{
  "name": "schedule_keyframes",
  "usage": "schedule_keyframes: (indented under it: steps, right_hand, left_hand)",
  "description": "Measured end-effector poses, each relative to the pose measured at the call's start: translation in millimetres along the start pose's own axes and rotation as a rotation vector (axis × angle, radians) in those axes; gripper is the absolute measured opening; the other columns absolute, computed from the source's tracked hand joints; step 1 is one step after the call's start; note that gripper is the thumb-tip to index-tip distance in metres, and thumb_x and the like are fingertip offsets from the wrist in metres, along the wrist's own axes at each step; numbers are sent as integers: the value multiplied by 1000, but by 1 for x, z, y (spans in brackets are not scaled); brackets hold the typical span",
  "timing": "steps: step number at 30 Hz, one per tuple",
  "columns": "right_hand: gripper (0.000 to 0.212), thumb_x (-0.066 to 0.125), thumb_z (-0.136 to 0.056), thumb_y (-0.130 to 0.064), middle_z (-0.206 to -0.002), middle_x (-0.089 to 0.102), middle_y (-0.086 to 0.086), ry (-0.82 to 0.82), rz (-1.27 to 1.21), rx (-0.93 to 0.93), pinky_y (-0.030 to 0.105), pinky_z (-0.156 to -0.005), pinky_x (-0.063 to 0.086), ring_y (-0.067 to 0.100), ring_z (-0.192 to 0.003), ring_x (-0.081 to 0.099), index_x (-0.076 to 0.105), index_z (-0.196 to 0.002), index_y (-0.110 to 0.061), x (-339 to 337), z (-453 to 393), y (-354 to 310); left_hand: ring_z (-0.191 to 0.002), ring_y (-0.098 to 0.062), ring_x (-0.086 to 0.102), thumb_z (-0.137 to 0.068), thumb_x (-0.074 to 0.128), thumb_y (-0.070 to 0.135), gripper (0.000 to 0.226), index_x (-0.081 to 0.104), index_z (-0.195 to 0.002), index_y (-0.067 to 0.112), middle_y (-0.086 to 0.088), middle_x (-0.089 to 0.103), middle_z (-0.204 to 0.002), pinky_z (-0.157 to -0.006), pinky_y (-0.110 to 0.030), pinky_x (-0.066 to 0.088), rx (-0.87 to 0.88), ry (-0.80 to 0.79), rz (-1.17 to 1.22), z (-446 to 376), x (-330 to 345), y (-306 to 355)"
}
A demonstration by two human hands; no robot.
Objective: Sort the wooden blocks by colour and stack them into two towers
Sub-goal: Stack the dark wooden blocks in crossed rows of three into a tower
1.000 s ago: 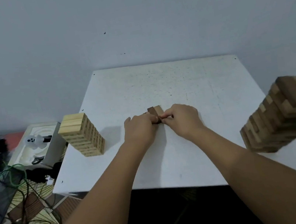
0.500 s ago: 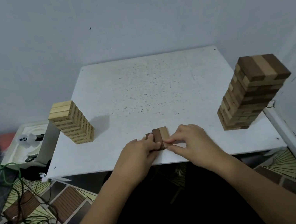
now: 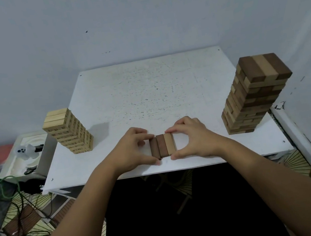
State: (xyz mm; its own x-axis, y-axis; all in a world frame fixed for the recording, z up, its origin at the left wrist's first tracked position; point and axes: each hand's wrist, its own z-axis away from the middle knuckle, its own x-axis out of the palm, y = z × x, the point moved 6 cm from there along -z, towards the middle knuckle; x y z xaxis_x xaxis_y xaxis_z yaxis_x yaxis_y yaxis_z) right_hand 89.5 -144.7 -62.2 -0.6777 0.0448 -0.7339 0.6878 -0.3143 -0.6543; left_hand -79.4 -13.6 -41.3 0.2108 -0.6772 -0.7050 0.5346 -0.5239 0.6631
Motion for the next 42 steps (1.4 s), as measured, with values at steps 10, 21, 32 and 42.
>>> schedule_keyframes:
  steps: [10,21,32,42]
  right_hand:
    - [79,83,-68,-63,-132,33,-20,47,25,-16,35,-118,18,9,-131,24,50,-139,-53,2,0,-2]
    - [76,80,-69,-62,-130,30,-19,33,52,-13,33,-117,14,10,-130,22,47,-137,-59,2,2,-6]
    - [89,74,-73,-59,-145,30,-17,-142,-61,42,40,-120,23,12,-141,21,35,-153,-49,-7,-1,1]
    - [42,72,-93,-32,-137,44,-14,-32,-122,-25,33,-115,29,11,-134,32,61,-132,-41,-8,-5,4]
  left_hand:
    - [-120,12,40,-65,99,33,77,64,-133,40,14,37,-139,-91,-3,33,8,33,144,0,11,-10]
    - [-125,3,41,-66,98,34,72,65,-129,43,15,36,-135,-96,-12,34,23,58,131,-2,13,-9]
    - [-122,4,44,-68,94,48,108,28,-155,45,13,37,-136,-107,-25,40,-58,228,166,33,16,-3]
    - [-126,-8,45,-73,74,74,81,52,-142,38,13,49,-124,-116,-33,17,-153,417,-51,30,43,12]
